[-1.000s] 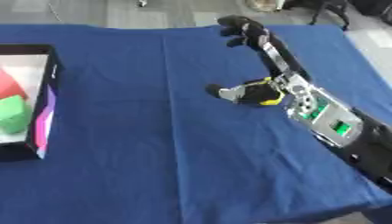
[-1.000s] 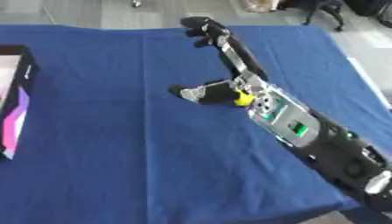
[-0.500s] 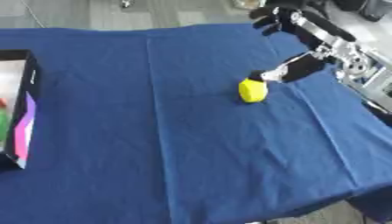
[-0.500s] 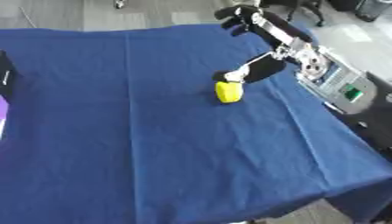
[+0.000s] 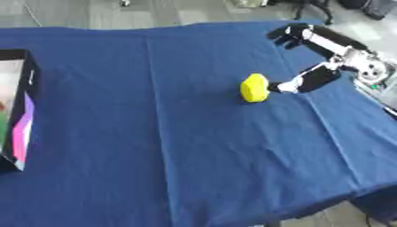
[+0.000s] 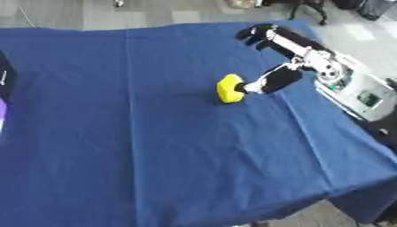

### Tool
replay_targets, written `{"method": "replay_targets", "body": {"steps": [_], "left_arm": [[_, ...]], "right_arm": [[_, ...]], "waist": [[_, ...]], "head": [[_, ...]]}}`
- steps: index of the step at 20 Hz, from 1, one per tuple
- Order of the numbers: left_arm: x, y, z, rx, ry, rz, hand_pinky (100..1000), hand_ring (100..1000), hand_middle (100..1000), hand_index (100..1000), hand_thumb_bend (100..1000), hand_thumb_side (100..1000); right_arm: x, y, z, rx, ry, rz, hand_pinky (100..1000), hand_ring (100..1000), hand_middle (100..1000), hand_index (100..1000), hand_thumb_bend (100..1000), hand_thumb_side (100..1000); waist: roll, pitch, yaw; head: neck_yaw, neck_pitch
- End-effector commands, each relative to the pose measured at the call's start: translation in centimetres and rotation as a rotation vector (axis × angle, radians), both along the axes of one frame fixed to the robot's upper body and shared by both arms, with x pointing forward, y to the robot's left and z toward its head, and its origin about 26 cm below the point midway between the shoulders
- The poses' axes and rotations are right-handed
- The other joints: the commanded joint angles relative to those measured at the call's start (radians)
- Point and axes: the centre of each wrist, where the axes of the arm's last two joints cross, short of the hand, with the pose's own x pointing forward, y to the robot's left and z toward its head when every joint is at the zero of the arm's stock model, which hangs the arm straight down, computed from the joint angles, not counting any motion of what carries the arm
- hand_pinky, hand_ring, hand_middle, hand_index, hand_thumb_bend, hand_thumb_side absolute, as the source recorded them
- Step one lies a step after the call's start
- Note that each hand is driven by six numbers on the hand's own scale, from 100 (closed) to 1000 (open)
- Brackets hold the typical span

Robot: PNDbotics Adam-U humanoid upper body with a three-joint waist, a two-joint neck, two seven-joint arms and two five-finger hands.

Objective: Pick up the objects with one hand, pass them to the other hand, and then place them into the box on the other side of the table.

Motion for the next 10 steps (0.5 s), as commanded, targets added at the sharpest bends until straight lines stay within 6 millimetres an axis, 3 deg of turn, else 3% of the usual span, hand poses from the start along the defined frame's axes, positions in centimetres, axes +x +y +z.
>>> {"method": "replay_targets", "body": {"steps": [1, 10], "left_arm": [[-1.0, -0.2, 1.5, -0.026, -0.046, -0.021, 1000, 742, 679, 757, 100, 386], [-2.1, -0.6, 2.1, -0.049, -0.082, -0.035, 1000, 734, 658, 735, 100, 385]], "right_arm": [[-0.2, -0.1, 0.8, -0.050, -0.021, -0.044, 830, 847, 821, 860, 549, 162], [-0.5, -0.1, -0.2, 0.008, -0.053, -0.162, 804, 820, 800, 834, 520, 141]], "waist": [[0.001, 0.007, 0.006], [0.001, 0.056, 0.024]], "head": [[0.002, -0.023], [-0.010, -0.048]]}}
